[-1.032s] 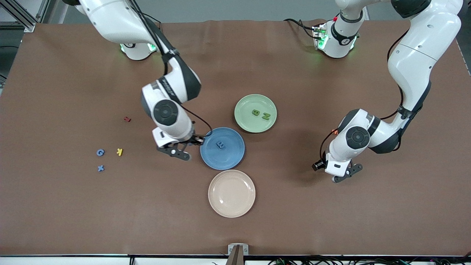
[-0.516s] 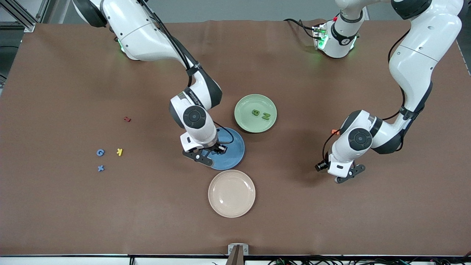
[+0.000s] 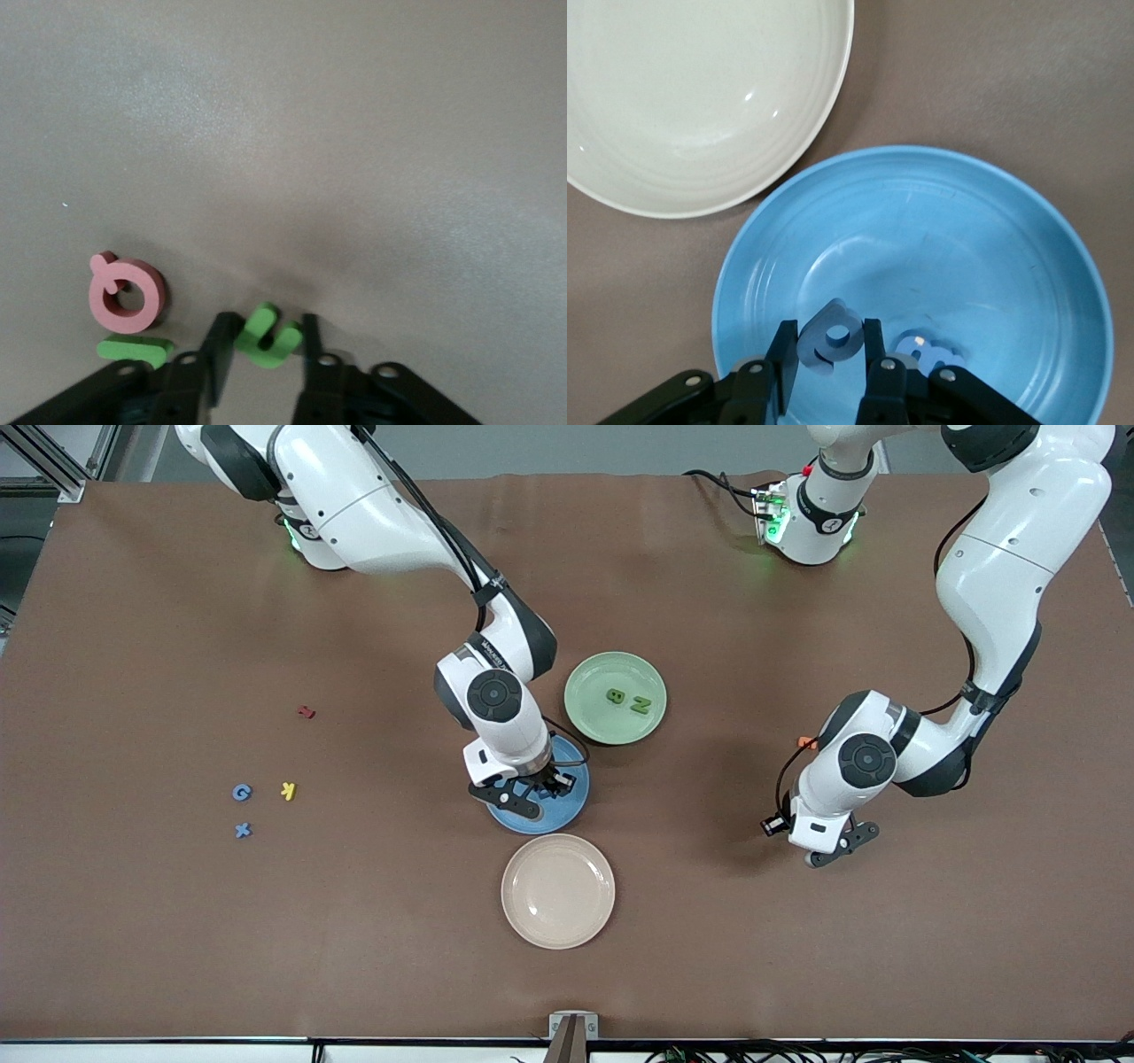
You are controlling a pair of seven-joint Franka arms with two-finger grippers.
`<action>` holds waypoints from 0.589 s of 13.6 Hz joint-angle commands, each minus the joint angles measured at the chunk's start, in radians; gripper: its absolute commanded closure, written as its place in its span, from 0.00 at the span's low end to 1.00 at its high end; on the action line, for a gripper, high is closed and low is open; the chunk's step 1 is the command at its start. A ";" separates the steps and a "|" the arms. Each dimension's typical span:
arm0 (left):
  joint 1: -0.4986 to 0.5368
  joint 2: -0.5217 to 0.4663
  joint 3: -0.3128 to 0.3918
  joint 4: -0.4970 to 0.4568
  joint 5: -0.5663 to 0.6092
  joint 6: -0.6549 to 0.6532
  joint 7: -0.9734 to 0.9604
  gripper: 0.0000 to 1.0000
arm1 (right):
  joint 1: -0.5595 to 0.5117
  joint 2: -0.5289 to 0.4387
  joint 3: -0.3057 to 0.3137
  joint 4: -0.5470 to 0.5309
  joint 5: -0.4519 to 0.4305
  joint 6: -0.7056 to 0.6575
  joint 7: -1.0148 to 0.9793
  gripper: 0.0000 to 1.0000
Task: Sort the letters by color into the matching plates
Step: 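Place the u on the green plate while the right gripper returns to letters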
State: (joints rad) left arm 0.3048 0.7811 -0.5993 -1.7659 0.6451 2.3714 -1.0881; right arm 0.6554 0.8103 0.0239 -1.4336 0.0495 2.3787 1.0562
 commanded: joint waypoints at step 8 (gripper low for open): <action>0.011 -0.069 -0.166 -0.090 0.002 -0.109 -0.149 0.98 | -0.006 -0.069 -0.009 0.027 0.010 -0.166 -0.013 0.00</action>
State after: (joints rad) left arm 0.3092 0.7556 -0.7276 -1.7906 0.6451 2.2725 -1.1600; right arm 0.6663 0.8085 0.0211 -1.4040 0.0561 2.3104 1.0552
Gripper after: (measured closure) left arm 0.678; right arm 0.194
